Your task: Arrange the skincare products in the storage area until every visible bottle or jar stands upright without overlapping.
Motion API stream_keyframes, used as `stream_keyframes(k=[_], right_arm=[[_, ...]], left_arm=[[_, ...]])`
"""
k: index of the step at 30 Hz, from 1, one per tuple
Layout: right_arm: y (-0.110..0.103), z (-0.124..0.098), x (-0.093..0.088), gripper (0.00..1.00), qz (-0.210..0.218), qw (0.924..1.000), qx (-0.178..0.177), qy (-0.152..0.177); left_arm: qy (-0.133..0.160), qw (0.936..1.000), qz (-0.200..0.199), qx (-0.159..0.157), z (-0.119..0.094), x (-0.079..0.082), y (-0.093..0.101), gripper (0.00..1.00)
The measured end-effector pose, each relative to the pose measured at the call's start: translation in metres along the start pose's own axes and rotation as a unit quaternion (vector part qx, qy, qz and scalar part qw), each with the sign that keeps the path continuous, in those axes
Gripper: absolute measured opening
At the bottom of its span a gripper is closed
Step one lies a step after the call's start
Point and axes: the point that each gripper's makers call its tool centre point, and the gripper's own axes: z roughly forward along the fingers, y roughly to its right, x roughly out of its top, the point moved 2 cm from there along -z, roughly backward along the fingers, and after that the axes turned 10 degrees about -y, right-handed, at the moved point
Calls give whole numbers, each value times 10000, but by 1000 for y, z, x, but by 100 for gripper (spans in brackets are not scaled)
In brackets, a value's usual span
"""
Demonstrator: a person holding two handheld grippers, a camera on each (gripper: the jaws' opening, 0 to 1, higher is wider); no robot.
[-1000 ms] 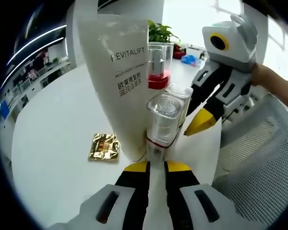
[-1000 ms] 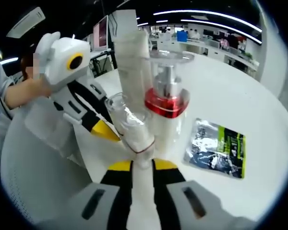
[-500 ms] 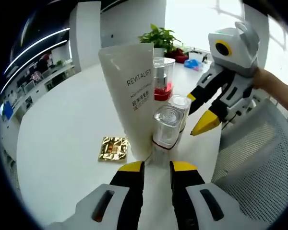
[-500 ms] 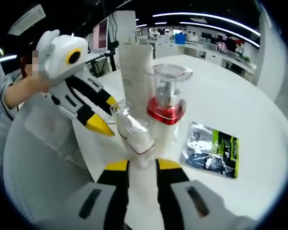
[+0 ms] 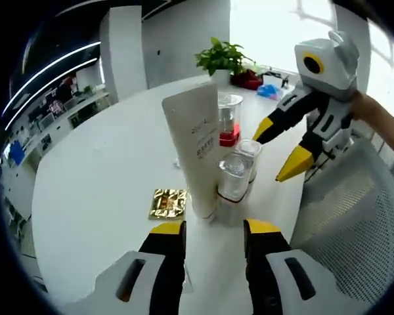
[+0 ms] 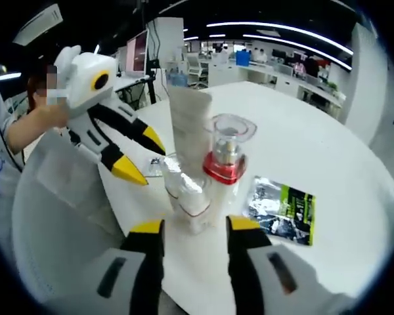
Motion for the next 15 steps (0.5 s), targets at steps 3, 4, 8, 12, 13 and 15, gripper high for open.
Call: stream_keyframes(k=[3,4,8,12,13,15], right_arm=[[1,-5,4,44,-14,9999,-100,37],[1,-6,4,45,-4,9999,-103,36],[2,-11,7,52,15,9998,-186,60],[3,-15,8,56,42,9997,-238,94],[4,-16,9,57,45,9996,-267,100],[5,-18,9,60,68,9994,-316,131]], left_arm=[[78,9999,-6,93,-6,1,-3,31],[101,9999,-33,116,-8,1,-4,32],[155,9996,-60,214,-15,2,-7,35],[218,9992,-97,319,-25,3,-11,40],[235,9991,-93,339,-27,3,-12,40],[265,9989,-111,378,-31,4,-13,41]])
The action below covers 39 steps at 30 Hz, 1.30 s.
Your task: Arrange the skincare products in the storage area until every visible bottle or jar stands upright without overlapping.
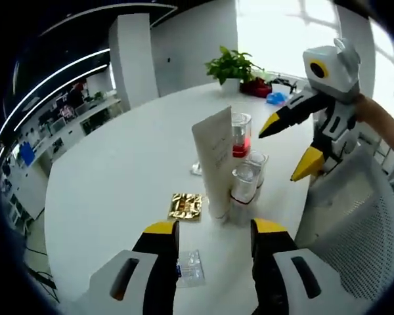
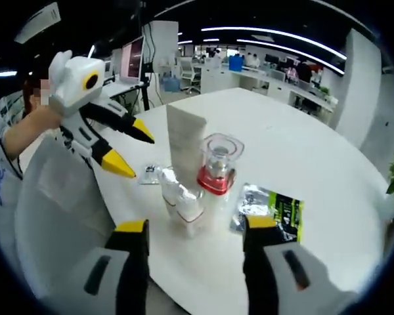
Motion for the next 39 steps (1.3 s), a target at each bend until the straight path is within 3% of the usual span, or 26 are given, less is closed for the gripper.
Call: stream_keyframes(k=[19,32,39], right_arm=[[-1,-19,15,79,40,9991,-108,405],[-6,-28,17,89,-19,9993,-131,364],[-4,-33,14,93,19,9990,-333,302]], left_arm=[[31,9997,131,190,-29,1,-4,60],[63,9998,107,146,-47,-1,-7,74],[61,9999,63,109,-56,-3,-9,83]])
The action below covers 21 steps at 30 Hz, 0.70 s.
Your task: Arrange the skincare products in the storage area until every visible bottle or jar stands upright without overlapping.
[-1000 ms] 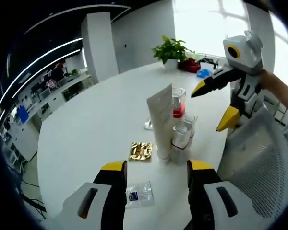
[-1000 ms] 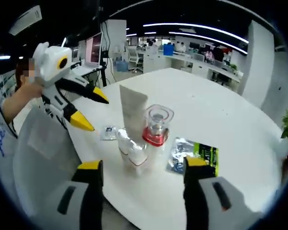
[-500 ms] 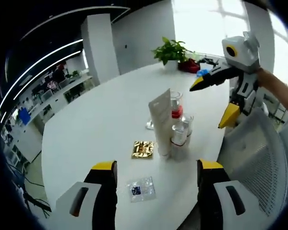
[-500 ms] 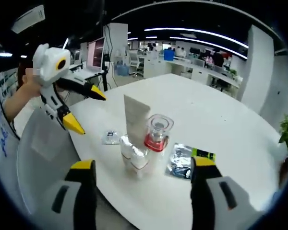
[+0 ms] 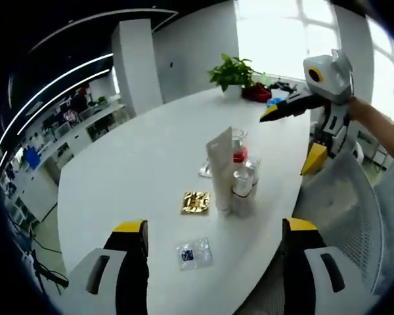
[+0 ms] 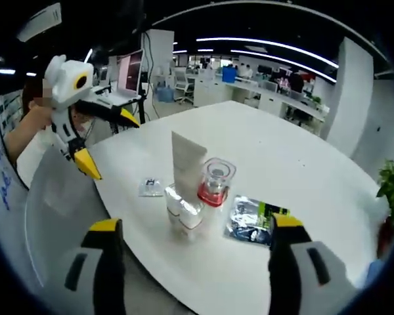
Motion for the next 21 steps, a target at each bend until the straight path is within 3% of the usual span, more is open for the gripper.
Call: stream_keyframes(k=[21], right_arm=[[-9,-7,-8,100,124,9995,-265,-97]], left_arm=[[-35,9998,73,-173,-11,-22,-1,97]])
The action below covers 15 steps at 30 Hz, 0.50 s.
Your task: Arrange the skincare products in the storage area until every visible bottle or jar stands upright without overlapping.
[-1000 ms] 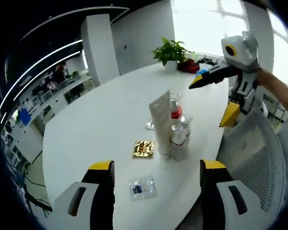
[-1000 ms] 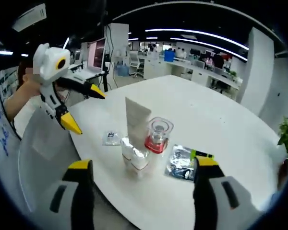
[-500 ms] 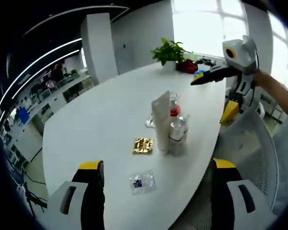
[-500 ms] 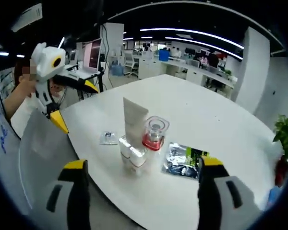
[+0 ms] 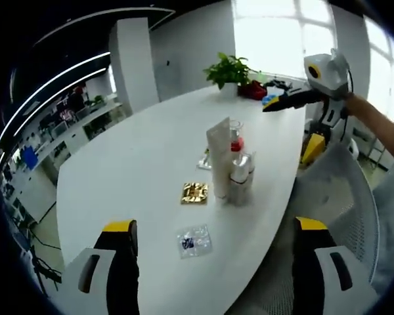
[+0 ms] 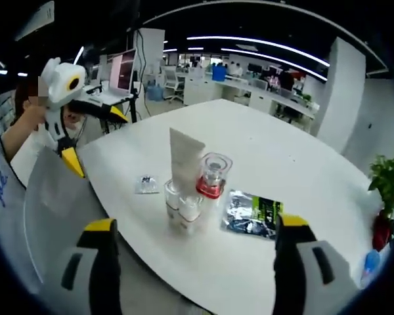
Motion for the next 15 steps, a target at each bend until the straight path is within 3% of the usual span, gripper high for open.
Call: stream_keyframes(k=[7,15], right_arm=[[0,2,-5,100,-55,9999,-86,-98],[0,8,-4,100,91,9999,-4,-44]], left_arm=[[-143,9999,0,-66,1,-11,1,97],[-99,9998,-143,-76,3,-14,-5,97]])
